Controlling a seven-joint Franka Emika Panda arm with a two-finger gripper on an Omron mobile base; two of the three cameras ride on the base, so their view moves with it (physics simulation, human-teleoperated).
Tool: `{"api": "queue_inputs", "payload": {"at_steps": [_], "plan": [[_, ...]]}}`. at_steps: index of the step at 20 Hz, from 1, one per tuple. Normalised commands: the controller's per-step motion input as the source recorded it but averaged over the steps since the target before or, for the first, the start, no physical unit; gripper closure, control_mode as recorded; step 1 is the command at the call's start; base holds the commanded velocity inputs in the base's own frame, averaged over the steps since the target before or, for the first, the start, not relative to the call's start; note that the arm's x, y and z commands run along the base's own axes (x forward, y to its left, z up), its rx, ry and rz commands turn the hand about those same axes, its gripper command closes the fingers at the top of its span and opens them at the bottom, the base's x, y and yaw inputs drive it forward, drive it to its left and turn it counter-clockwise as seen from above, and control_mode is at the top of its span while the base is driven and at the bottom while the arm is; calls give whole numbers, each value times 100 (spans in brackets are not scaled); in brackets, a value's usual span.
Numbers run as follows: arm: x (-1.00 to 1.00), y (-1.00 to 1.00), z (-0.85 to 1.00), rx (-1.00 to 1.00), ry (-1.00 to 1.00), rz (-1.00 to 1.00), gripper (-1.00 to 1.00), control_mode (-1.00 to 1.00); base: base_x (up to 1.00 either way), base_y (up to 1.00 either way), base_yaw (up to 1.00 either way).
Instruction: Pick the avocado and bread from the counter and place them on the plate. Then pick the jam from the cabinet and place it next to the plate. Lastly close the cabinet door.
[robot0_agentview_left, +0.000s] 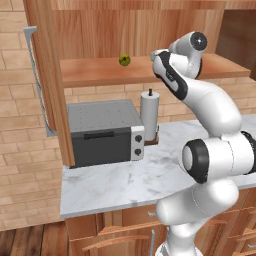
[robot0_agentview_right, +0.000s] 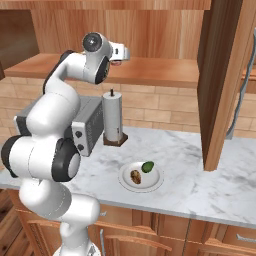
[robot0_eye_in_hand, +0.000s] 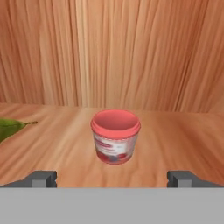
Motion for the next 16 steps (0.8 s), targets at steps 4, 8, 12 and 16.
{"api": "queue_inputs", "payload": {"at_steps": [4, 8, 12, 16], "plan": [[18, 0, -7, 0, 0, 0, -100, -100, 0, 0, 0], [26, 0, -8, 0, 0, 0, -100, -100, 0, 0, 0], [31, 0, -7, 0, 0, 0, -100, -100, 0, 0, 0], [35, 0, -7, 0, 1, 0, -100, -100, 0, 0, 0]]}}
